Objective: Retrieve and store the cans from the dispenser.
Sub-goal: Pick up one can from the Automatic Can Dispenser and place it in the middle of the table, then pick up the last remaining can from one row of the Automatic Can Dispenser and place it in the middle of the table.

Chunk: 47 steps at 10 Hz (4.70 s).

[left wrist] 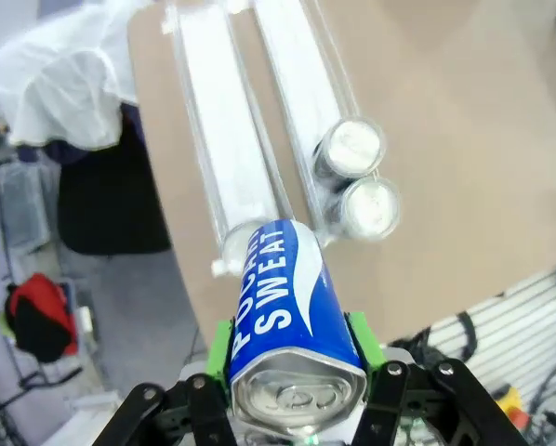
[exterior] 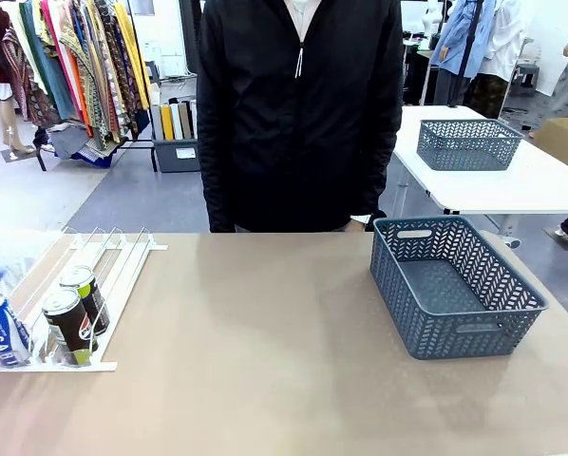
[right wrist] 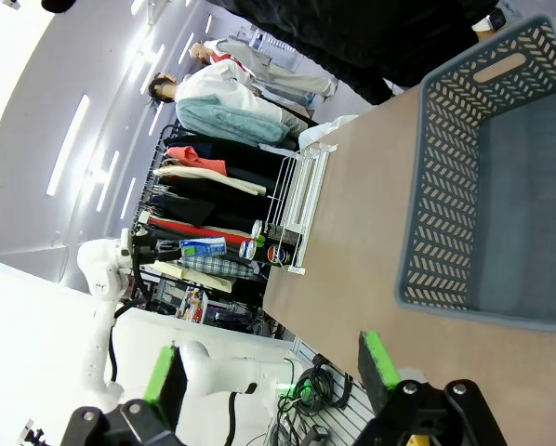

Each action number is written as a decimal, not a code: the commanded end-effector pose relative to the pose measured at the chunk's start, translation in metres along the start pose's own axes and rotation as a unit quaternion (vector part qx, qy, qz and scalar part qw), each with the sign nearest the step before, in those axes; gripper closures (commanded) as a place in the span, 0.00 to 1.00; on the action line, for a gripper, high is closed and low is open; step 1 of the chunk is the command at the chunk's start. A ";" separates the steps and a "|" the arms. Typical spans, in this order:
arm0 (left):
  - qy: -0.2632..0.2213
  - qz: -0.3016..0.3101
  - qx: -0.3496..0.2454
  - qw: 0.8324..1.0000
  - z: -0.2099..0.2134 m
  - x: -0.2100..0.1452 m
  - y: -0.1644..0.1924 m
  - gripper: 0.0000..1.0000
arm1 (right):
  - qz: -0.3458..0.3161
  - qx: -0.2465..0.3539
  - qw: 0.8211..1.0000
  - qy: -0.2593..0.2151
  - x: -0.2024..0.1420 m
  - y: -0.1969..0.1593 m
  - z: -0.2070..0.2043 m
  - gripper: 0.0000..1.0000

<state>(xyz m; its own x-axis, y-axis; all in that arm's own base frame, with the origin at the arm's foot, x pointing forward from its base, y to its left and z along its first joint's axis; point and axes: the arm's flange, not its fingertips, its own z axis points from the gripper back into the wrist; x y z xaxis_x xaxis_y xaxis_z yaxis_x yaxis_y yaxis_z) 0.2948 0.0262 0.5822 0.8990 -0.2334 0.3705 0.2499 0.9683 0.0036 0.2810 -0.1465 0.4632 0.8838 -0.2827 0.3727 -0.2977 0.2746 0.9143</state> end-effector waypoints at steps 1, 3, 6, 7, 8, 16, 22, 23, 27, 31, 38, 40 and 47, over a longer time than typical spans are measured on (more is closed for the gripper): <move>-0.031 -0.049 -0.001 0.998 -0.003 0.078 -0.078 1.00 | 0.005 0.011 1.000 -0.010 0.004 0.003 -0.002 0.00; -0.013 -0.127 -0.015 0.992 -0.027 0.144 -0.179 1.00 | 0.005 0.011 1.000 -0.010 0.004 0.003 -0.002 0.00; 0.105 -0.221 -0.074 0.967 -0.129 0.175 -0.318 1.00 | 0.005 0.011 1.000 -0.010 0.004 0.003 -0.002 0.00; 0.116 -0.241 -0.078 0.960 -0.157 0.170 -0.346 1.00 | 0.005 0.011 1.000 -0.010 0.004 0.003 -0.002 0.00; 0.118 -0.263 -0.080 0.954 -0.181 0.158 -0.367 1.00 | 0.005 0.011 1.000 -0.010 0.004 0.003 -0.002 0.00; 0.169 -0.270 -0.056 0.946 -0.233 0.134 -0.396 1.00 | 0.005 0.011 1.000 -0.010 0.004 0.003 -0.002 0.00; 0.172 -0.272 -0.056 0.945 -0.235 0.134 -0.396 0.00 | 0.005 0.011 1.000 -0.010 0.004 0.003 -0.002 0.00; 0.168 -0.271 -0.057 0.946 -0.234 0.134 -0.395 0.00 | 0.005 0.011 1.000 -0.010 0.004 0.003 -0.002 0.00; 0.152 -0.252 -0.105 0.950 -0.175 0.138 -0.358 0.00 | 0.005 0.011 1.000 -0.010 0.004 0.003 -0.002 0.00; 0.123 -0.194 -0.242 0.943 -0.075 0.106 -0.197 0.00 | 0.005 0.011 1.000 -0.010 0.004 0.003 -0.002 0.00; -0.036 0.123 -0.503 0.855 -0.078 -0.020 0.121 0.00 | 0.005 0.011 1.000 -0.010 0.004 0.003 -0.002 0.00; 0.003 0.109 -0.477 0.872 -0.072 -0.027 0.128 0.00 | 0.005 0.011 1.000 -0.010 0.004 0.003 -0.002 0.00; 0.003 0.109 -0.477 0.872 -0.072 -0.027 0.128 0.00 | 0.005 0.011 1.000 -0.010 0.004 0.003 -0.002 0.00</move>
<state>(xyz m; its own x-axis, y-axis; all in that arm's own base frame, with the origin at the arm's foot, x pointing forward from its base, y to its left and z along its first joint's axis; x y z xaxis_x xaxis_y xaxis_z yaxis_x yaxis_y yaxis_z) 0.3315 0.1465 0.5042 0.9668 -0.0336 0.2532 0.2387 0.4726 -0.8484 0.2808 -0.1467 0.4631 0.8841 -0.2833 0.3717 -0.2961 0.2758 0.9145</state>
